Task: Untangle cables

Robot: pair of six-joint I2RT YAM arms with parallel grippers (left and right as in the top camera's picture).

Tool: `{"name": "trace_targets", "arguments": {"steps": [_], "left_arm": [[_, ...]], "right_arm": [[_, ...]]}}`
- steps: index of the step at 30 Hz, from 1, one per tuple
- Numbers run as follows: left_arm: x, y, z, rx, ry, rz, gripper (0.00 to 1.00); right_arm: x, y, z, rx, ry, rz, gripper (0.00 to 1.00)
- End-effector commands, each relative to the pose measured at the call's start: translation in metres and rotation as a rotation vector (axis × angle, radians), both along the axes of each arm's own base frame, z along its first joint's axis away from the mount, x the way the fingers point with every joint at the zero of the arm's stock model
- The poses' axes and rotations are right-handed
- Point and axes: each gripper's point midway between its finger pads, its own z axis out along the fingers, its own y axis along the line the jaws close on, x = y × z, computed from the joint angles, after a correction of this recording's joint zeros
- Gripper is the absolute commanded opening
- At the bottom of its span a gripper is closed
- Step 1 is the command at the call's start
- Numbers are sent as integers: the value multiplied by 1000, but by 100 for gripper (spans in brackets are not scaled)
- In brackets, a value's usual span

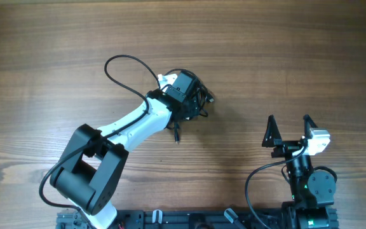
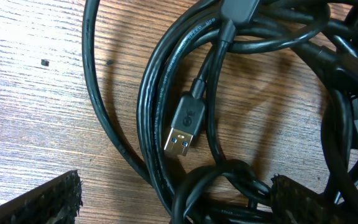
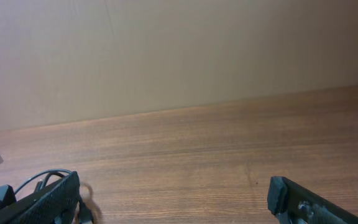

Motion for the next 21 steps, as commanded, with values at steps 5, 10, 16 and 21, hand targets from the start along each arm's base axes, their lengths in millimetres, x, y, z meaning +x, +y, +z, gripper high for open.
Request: {"name": "trace_targets", "arguments": {"steps": [5,10,16,21], "left_arm": [[10,0,29,-33,-64,0,100],[14,11,86,-102,-170,28,100],[17,22,112,-136,-226,57,100],[4,29,96,-88,-152,55,47]], "right_arm": [[0,-3,0,-11,-3,-18,100],[0,-3,0,-11,-3,-18,100],[0,-3,0,-11,-3,-18,100],[0,-3,0,-12,-3,-18,100]]}}
